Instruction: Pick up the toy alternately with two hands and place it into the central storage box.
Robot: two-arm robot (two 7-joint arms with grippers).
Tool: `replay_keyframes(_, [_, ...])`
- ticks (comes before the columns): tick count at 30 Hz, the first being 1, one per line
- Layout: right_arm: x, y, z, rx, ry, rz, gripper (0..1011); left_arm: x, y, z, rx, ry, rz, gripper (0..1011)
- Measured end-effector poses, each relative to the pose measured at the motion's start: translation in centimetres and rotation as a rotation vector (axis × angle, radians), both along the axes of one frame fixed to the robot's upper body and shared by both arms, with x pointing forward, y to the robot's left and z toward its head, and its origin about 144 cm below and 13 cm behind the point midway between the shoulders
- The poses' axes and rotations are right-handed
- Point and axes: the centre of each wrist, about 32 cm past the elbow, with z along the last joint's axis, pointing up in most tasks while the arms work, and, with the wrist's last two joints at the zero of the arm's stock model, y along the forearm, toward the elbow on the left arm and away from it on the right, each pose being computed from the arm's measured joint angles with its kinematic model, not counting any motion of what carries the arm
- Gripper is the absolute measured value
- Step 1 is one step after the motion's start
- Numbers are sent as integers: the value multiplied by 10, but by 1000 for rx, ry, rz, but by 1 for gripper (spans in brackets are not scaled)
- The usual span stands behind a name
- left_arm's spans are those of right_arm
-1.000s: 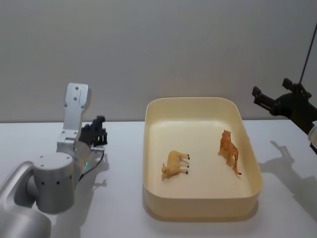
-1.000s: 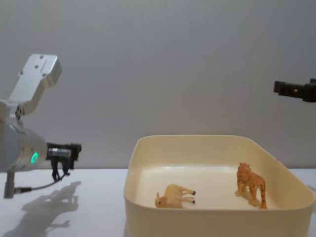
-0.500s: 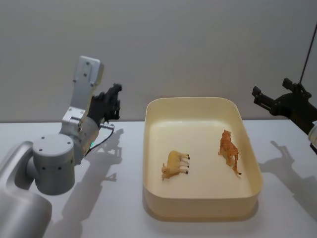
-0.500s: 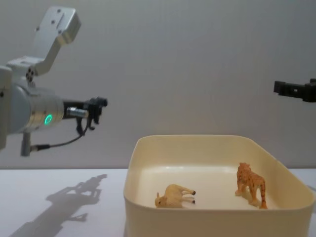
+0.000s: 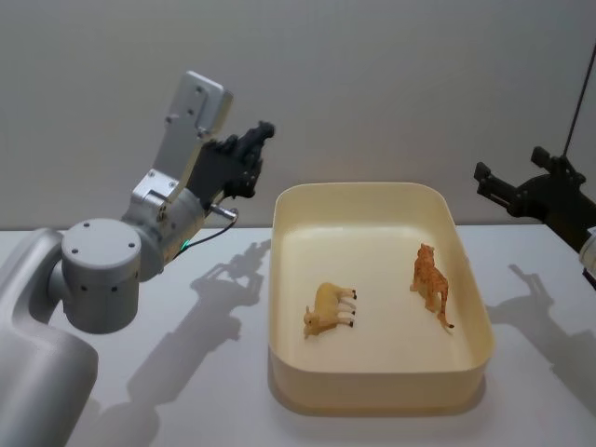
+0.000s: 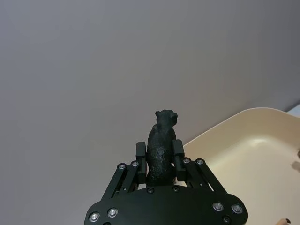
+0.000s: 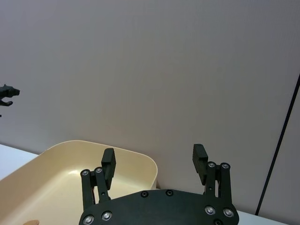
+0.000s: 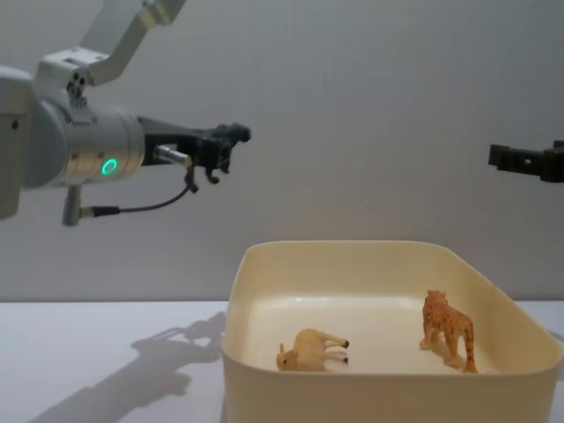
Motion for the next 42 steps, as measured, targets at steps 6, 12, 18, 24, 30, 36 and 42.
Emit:
replay_keyframes(6, [0,0,0,0,0,0,1001,6,0,9,58,-38,-101,300])
replay_keyframes(12, [0,0,0,0,0,0,1001,12,0,17,116,-68,-199,301])
replay_keyframes(18, [0,0,0,0,0,0,1001,19,-1,24,176,-85,-299,301])
replay_keyframes(24, [0,0,0,0,0,0,1001,26,-1,28,233,-89,-394,301])
replay_keyframes(30, [0,0,0,0,0,0,1001,34,-2,30,300,-75,-499,301])
replay_keyframes(36, [0,0,0,0,0,0,1001,42,-2,27,373,-35,-598,301])
replay_keyframes(42, [0,0,0,0,0,0,1001,49,-3,23,434,6,-675,414])
